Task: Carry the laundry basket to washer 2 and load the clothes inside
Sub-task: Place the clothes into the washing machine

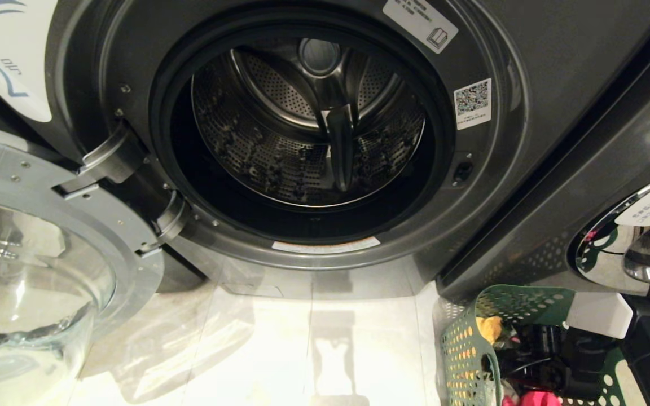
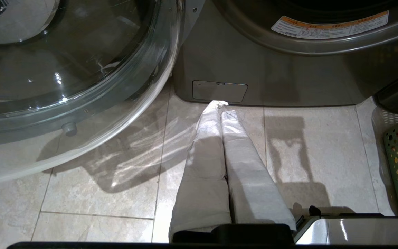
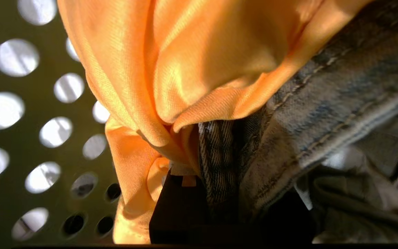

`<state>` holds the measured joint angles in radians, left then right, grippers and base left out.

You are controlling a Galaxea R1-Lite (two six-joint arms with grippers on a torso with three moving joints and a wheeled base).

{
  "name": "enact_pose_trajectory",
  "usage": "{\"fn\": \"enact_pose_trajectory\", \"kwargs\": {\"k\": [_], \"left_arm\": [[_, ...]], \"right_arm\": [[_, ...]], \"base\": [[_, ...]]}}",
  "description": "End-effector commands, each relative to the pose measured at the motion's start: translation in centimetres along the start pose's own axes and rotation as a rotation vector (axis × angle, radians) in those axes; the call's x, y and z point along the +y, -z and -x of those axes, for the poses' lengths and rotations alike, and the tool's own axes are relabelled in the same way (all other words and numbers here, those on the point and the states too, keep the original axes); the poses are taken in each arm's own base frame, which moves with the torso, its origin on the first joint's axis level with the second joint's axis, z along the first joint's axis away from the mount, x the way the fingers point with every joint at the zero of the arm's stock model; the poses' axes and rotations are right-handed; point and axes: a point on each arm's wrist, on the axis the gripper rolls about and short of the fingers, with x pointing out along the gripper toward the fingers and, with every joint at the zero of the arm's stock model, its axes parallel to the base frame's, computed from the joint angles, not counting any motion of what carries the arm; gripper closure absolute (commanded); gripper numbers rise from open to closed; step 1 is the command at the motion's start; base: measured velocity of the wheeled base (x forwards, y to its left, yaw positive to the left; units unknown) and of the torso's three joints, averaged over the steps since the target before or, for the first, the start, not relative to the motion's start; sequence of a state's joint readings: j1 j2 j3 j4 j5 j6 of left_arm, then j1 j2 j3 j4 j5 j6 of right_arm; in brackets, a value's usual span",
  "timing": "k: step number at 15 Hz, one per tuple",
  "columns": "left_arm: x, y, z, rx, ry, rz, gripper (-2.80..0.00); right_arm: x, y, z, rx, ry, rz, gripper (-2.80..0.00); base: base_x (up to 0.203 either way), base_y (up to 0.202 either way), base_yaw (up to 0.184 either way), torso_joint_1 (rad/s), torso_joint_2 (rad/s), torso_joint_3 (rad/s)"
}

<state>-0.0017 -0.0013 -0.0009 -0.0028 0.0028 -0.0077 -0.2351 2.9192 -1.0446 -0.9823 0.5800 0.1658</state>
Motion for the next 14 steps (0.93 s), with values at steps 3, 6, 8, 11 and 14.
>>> {"fn": "enact_pose_trajectory", "kwargs": {"k": [3,6,8,11,14], "left_arm": [[0.0,0.0,0.0,0.000,0.000,0.000,0.00],[0.0,0.0,0.0,0.000,0.000,0.000,0.00],[0.0,0.0,0.0,-0.001,0.000,0.000,0.00],[0.0,0.0,0.0,-0.001,0.000,0.000,0.00],[0.0,0.0,0.0,-0.001,0.000,0.000,0.00]], "right_arm": [[2.3,-1.0,3.5,0.004,-0.007,0.006,0.00],[5.2,-2.1,7.5,-0.009,-0.011,0.041,0.00],[7.2,-2.7,10.5,-0.028,-0.013,0.059,0.00],[10.7,-2.9,15.6,-0.073,-0.016,0.091,0.00],[14.2,-2.1,21.1,-0.142,-0.013,0.143,0.00]], "base": [[0.000,0.000,0.000,0.000,0.00,0.000],[0.000,0.000,0.000,0.000,0.00,0.000],[0.000,0.000,0.000,0.000,0.00,0.000],[0.000,0.000,0.000,0.000,0.00,0.000],[0.000,0.000,0.000,0.000,0.00,0.000]]}}
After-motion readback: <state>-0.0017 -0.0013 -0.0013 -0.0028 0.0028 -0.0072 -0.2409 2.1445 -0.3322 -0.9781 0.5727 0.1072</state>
